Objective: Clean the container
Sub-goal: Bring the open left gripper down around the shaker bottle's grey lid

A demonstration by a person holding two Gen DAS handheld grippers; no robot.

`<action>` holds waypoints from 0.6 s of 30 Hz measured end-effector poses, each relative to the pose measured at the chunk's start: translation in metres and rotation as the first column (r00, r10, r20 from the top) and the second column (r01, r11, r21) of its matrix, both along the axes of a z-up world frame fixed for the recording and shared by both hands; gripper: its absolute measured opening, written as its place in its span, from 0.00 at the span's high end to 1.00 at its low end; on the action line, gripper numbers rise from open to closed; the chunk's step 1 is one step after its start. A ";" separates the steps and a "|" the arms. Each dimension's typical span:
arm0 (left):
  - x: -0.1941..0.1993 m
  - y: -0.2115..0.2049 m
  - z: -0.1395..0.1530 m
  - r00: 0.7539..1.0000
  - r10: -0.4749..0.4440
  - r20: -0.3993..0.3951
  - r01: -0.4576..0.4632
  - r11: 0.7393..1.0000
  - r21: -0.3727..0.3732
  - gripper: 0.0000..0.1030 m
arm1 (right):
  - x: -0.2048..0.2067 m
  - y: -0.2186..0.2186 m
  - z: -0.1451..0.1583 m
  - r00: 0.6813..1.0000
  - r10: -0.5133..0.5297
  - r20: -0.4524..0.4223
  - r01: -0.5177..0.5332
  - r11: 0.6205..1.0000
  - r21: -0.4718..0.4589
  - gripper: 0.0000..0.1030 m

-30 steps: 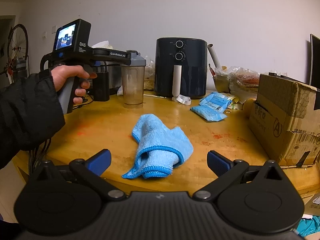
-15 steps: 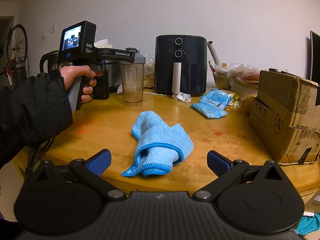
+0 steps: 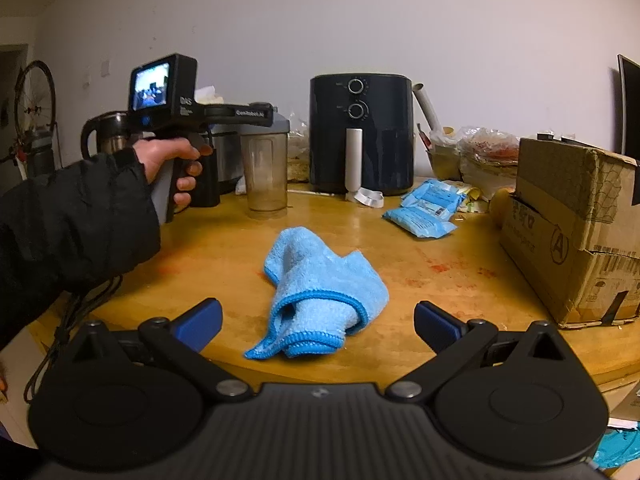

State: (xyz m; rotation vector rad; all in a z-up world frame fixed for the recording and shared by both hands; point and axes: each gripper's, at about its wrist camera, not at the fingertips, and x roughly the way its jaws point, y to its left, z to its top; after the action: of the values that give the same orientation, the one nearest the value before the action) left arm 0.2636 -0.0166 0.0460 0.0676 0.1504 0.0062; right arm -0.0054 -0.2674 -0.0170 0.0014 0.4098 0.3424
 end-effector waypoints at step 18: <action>0.020 0.005 -0.007 1.000 0.006 -0.006 -0.006 1.000 -0.003 0.00 | 0.005 -0.004 0.001 1.000 0.009 0.002 -0.009 1.000 0.026 0.00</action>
State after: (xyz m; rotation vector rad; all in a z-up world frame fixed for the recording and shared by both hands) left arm 0.2833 -0.0115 0.0392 0.0637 0.1567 0.0119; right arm -0.0004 -0.2710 -0.0158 0.0250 0.4034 0.3569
